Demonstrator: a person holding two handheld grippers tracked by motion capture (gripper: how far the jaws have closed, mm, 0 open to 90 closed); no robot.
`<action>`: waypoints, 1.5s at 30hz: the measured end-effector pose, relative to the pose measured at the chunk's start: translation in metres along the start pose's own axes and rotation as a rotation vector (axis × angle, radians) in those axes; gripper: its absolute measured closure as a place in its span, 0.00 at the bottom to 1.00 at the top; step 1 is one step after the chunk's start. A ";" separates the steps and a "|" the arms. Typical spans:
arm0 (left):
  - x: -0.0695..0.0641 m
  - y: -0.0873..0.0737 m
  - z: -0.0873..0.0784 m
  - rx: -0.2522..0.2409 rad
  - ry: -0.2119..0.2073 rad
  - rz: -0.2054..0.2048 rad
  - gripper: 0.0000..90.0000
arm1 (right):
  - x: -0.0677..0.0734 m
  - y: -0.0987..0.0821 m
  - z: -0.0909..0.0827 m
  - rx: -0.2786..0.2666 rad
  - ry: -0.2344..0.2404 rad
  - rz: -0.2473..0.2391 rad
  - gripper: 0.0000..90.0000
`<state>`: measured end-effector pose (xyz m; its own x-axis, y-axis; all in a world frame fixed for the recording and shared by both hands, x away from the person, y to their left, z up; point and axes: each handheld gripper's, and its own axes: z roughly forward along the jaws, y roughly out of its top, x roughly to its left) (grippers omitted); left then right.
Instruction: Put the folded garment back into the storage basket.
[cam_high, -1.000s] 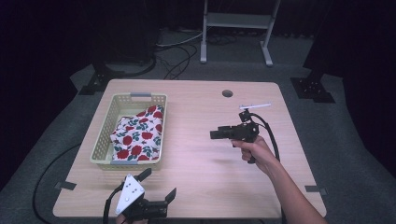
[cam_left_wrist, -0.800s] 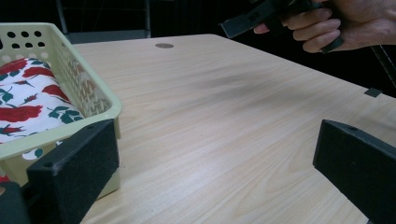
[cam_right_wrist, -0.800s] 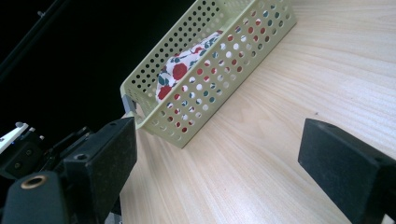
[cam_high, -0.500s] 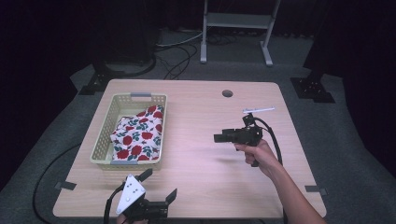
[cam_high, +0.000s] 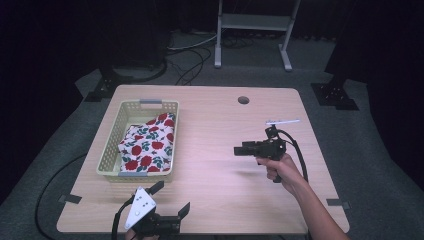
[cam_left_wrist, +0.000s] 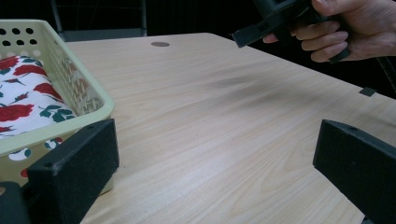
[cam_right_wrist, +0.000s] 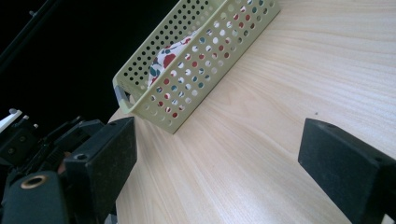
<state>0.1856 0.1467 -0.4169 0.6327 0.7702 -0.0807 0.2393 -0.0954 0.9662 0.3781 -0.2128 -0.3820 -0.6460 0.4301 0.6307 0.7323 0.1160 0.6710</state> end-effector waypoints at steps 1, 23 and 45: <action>0.000 0.000 0.000 0.000 0.001 0.001 0.00 | 0.000 0.000 0.000 0.002 0.001 0.001 0.12; -0.002 0.000 0.001 0.003 0.004 0.005 0.00 | -0.003 -0.025 -0.018 -0.001 -0.032 0.001 0.12; -0.003 0.000 0.001 0.002 0.003 0.005 0.00 | 0.003 -0.032 -0.033 -0.001 -0.098 -0.037 0.11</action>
<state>0.1847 0.1440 -0.4172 0.6315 0.7718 -0.0748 0.2373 -0.1005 0.9662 0.3458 -0.2446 -0.3889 -0.6484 0.5108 0.5645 0.7081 0.1322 0.6936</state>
